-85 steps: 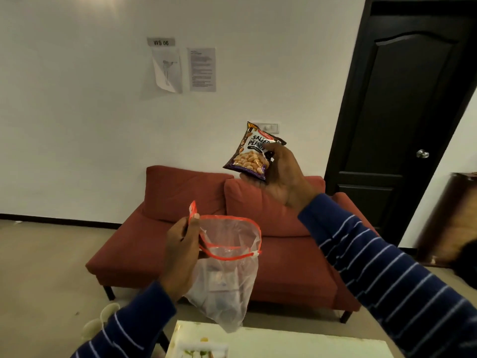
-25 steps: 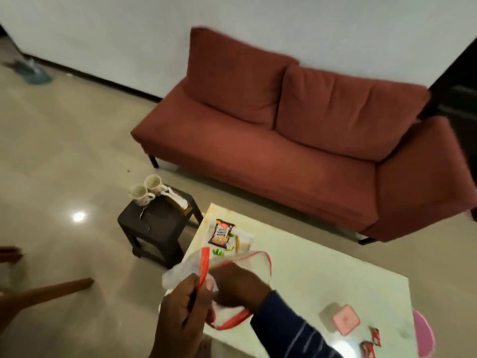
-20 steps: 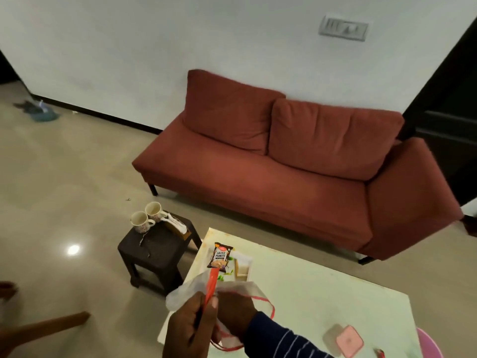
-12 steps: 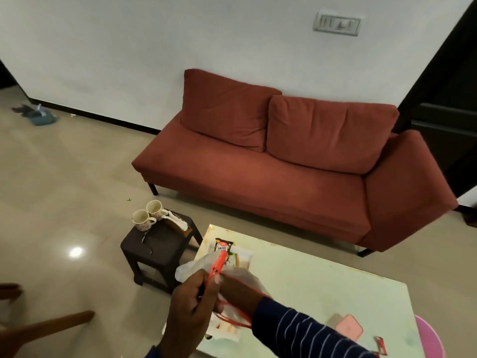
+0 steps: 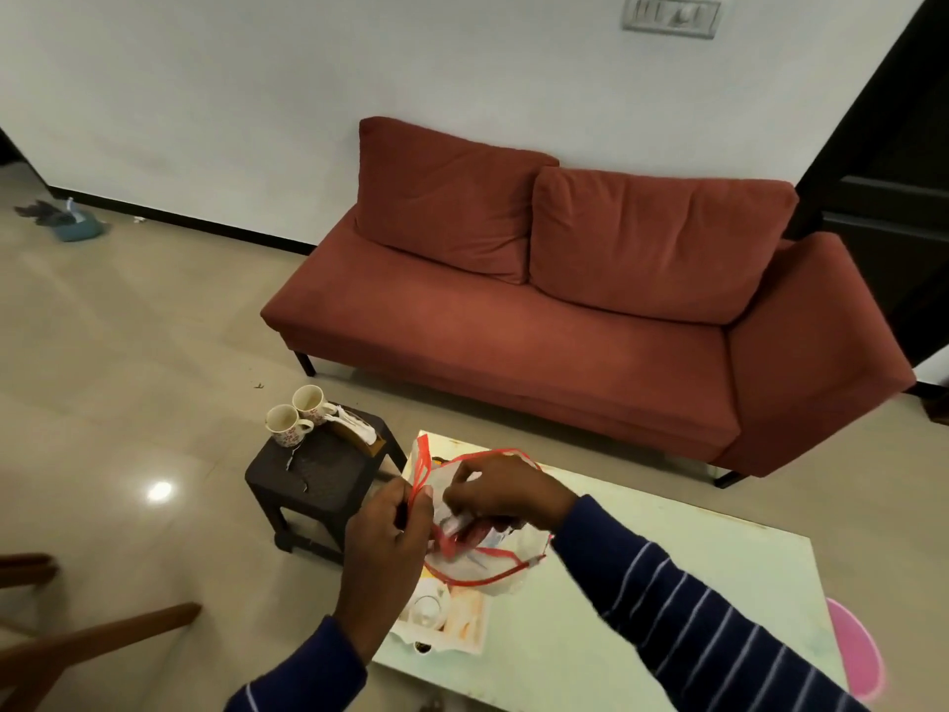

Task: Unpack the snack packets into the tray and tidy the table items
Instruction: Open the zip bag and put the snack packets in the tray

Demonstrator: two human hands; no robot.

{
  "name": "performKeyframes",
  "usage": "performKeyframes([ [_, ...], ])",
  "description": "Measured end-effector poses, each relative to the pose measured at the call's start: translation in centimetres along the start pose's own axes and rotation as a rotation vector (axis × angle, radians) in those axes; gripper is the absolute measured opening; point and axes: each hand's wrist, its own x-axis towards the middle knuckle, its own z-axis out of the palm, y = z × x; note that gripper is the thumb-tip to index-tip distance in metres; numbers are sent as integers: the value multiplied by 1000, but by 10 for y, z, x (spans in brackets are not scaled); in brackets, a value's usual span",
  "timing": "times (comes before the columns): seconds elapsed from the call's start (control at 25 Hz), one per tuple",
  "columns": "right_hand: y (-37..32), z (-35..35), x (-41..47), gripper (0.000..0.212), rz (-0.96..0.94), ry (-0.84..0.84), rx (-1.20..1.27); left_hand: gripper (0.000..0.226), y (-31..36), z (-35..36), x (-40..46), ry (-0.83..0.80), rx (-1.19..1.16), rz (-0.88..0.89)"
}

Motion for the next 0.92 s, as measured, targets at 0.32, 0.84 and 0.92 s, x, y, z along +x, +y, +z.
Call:
performKeyframes([
  [0.32, -1, -24, -19, 24, 100, -187, 505, 13, -18, 3, -1, -5, -108, -104],
  [0.84, 17, 11, -29, 52, -461, 190, 276, 36, -11, -15, 24, 111, -193, -93],
  [0.92, 17, 10, -29, 43, -510, 300, 235, 32, -12, -18, 25, 85, -197, -96],
])
